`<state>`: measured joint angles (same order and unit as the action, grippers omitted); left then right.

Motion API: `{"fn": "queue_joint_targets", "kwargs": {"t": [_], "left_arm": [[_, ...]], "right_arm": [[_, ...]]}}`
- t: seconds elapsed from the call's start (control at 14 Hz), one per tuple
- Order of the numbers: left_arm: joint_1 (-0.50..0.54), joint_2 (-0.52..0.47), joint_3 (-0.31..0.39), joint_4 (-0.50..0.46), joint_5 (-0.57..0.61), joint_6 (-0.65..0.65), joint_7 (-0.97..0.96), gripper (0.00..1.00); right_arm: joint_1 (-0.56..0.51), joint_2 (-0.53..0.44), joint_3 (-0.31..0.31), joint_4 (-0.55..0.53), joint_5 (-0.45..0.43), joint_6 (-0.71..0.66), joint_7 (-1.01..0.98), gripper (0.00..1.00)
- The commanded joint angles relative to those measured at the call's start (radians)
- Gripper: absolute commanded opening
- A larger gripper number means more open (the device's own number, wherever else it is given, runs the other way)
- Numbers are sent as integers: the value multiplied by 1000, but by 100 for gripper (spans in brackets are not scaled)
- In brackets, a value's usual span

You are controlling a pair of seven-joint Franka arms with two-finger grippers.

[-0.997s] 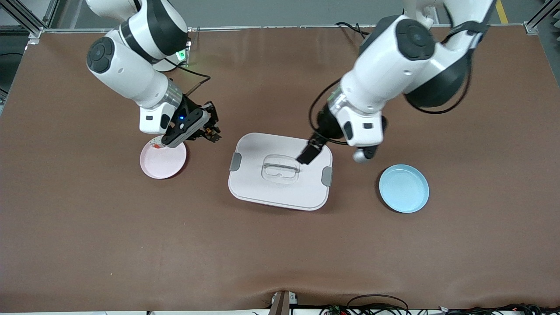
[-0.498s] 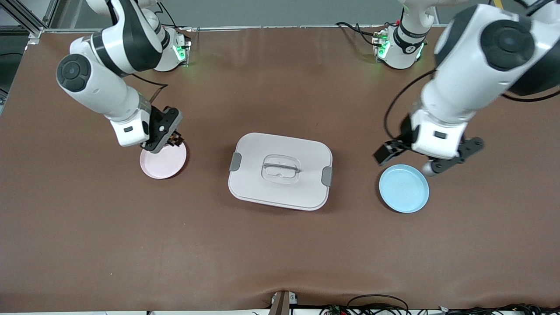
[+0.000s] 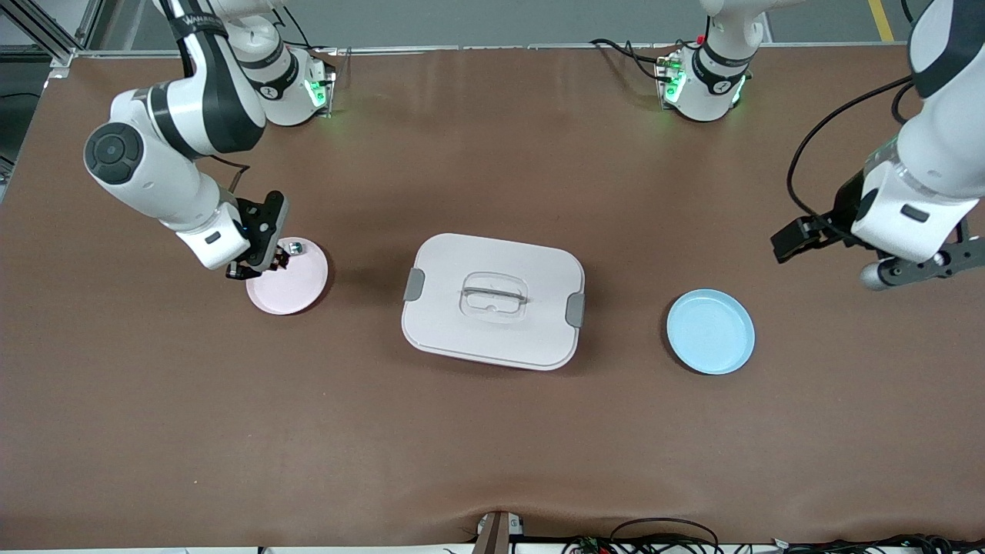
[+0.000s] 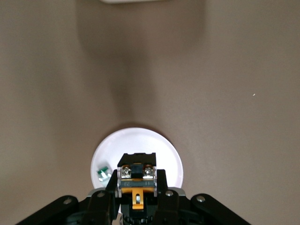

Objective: Transfer orange switch to right arm and place
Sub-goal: 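Carry the switch to the white plate while the left gripper withdraws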

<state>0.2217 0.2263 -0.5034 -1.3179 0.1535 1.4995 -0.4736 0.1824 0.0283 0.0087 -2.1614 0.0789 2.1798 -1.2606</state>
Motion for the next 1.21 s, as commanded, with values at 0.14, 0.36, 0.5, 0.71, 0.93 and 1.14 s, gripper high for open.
{"fn": "queue_joint_targets", "kwargs": {"t": [0.14, 0.36, 0.5, 0.71, 0.93, 1.14], "left_arm": [[-102, -133, 165, -112, -3, -5, 165, 100], [-160, -186, 274, -161, -57, 1, 231, 100], [-186, -214, 336, -187, -71, 2, 285, 100], [-176, -237, 338, -201, -91, 2, 299, 100], [-171, -243, 338, -201, -92, 2, 299, 100], [-166, -243, 338, -207, -92, 2, 299, 100]], "right_arm": [[-52, -16, 14, -124, -21, 135, -152, 0], [-84, -13, 14, -222, -21, 282, -210, 0], [-84, 8, 14, -236, -22, 327, -247, 0], [-83, 56, 14, -256, -22, 406, -249, 0], [-86, 114, 14, -267, -22, 466, -247, 0], [-110, 163, 14, -264, -22, 480, -247, 0]]}}
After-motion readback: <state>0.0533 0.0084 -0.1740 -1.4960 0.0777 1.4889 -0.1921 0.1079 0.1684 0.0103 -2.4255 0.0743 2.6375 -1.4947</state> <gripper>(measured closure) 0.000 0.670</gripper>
